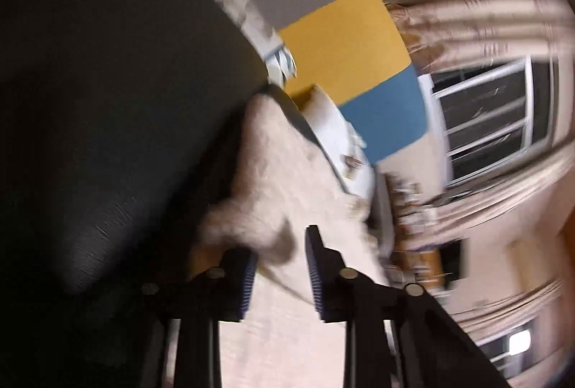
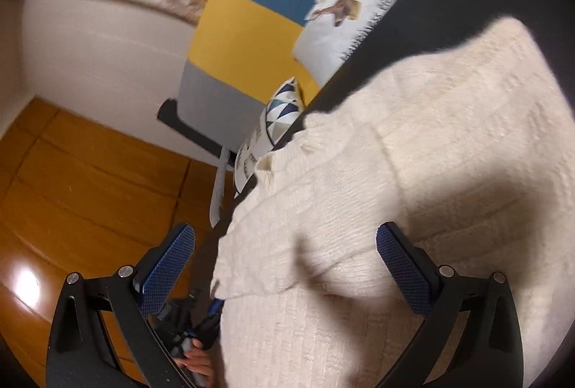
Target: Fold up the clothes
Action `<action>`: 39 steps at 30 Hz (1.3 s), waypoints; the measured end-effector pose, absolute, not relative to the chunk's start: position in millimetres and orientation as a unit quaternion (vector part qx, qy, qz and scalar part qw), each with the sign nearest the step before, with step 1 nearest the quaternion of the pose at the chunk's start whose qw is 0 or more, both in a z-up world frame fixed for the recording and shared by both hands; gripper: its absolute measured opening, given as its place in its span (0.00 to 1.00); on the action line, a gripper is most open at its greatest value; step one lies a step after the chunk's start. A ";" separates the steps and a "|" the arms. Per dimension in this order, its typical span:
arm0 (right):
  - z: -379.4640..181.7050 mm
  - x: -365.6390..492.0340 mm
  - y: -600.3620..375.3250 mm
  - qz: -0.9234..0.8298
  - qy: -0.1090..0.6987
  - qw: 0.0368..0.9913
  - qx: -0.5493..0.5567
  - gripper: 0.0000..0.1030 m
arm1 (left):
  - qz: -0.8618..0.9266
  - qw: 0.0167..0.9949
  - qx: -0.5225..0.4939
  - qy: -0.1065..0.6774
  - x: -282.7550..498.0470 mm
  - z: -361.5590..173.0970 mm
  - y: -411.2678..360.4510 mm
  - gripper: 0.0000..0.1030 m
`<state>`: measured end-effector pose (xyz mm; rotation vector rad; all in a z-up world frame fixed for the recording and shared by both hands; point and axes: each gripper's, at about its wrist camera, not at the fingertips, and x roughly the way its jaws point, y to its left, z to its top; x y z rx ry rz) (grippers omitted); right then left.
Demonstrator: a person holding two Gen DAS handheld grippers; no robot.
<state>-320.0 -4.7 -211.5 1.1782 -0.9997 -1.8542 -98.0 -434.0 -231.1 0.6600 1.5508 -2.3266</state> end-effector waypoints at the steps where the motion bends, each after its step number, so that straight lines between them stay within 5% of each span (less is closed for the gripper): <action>1: -214.0 -322.5 -1.8 -0.711 -0.398 0.347 0.463 1.00 | -0.803 0.141 0.227 0.532 -97.5 -231.4 -433.7 0.19; 21: -215.0 -315.5 -20.0 -0.760 -0.351 0.299 0.457 0.98 | -0.826 0.121 0.251 0.491 -103.8 -229.8 -432.3 0.32; 25: -214.6 -315.1 -36.0 -0.790 -0.291 0.255 0.475 0.36 | -0.831 0.115 0.254 0.481 -101.2 -231.6 -433.4 0.32; 26: -216.9 -315.6 -40.7 -0.791 -0.282 0.252 0.480 0.31 | -0.833 0.113 0.254 0.478 -100.5 -231.2 -433.5 0.32; 31: -210.0 -312.9 -51.1 -0.819 -0.239 0.242 0.462 0.13 | -0.859 0.117 0.239 0.438 -98.2 -211.2 -432.2 0.21; 39: -173.3 -311.6 -74.7 -0.873 -0.059 0.229 0.426 0.13 | -0.842 0.172 0.247 0.447 -101.0 -215.9 -438.8 0.18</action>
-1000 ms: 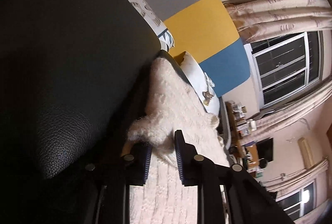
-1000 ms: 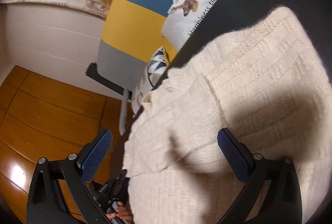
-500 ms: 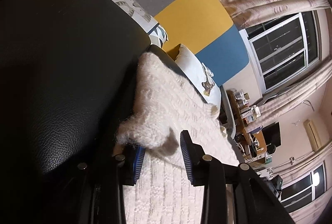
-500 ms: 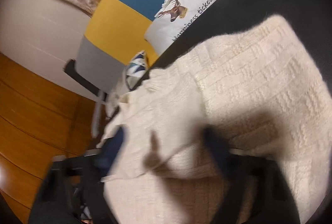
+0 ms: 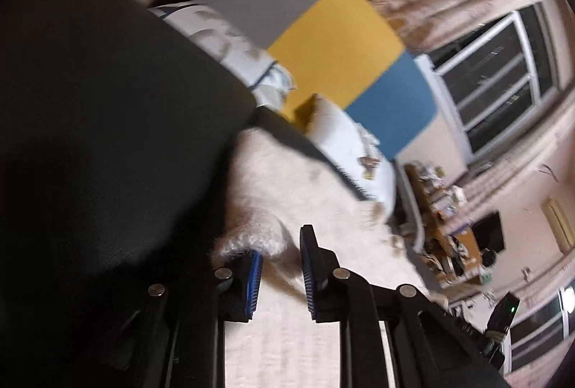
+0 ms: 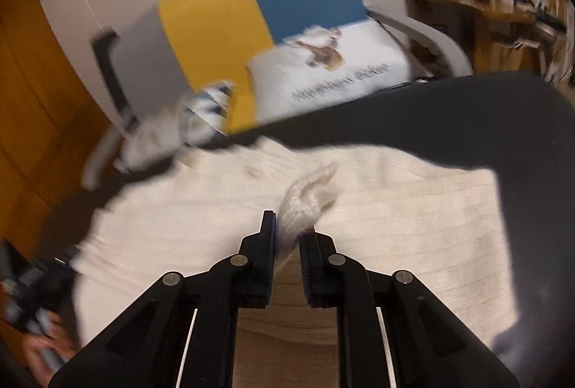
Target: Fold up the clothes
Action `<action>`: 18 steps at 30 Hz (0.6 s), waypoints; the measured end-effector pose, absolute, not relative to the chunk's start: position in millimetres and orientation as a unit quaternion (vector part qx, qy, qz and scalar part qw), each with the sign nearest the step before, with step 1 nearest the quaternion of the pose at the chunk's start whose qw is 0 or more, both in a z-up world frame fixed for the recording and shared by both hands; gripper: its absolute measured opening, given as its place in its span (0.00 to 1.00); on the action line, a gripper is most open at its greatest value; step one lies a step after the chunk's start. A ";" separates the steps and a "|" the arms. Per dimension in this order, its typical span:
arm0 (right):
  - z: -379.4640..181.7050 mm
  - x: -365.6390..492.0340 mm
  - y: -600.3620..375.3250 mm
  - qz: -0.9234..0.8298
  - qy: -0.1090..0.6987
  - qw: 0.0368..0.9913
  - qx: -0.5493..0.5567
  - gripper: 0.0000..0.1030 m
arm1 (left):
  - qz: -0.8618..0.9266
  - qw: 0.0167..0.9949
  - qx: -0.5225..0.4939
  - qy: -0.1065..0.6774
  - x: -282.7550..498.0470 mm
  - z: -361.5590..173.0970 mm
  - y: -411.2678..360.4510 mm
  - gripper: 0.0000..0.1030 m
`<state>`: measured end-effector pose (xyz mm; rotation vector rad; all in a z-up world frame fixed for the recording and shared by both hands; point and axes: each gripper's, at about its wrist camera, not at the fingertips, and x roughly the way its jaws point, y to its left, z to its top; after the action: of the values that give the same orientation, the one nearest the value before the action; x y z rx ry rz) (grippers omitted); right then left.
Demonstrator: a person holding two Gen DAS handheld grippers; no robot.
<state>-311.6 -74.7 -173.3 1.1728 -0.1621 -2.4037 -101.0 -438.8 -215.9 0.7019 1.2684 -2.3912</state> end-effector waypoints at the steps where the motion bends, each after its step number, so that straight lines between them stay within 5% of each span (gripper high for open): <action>1: -182.3 -315.2 -74.2 -0.870 -0.046 0.218 0.440 0.13 | -0.839 0.175 0.249 0.451 -98.6 -220.6 -438.1 0.18; 7: -207.8 -316.5 -46.8 -0.854 -0.105 0.235 0.453 0.16 | -0.825 0.132 0.248 0.490 -85.1 -224.6 -440.6 0.29; 9: -204.0 -316.1 -38.2 -0.850 -0.126 0.239 0.453 0.24 | -0.822 0.111 0.228 0.511 -74.9 -218.3 -444.5 0.29; 11: -191.5 -309.5 -31.9 -0.870 -0.119 0.216 0.427 0.50 | -0.823 0.094 0.211 0.520 -67.8 -210.6 -446.7 0.30; 18: -166.7 -290.1 -64.2 -0.882 -0.039 0.268 0.385 0.64 | -0.793 0.158 0.285 0.514 -89.8 -225.4 -449.9 0.24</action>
<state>-290.1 -64.2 -166.7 1.0389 -0.1065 -2.3805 -89.8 -449.9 -225.4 0.8158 1.4708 -2.2693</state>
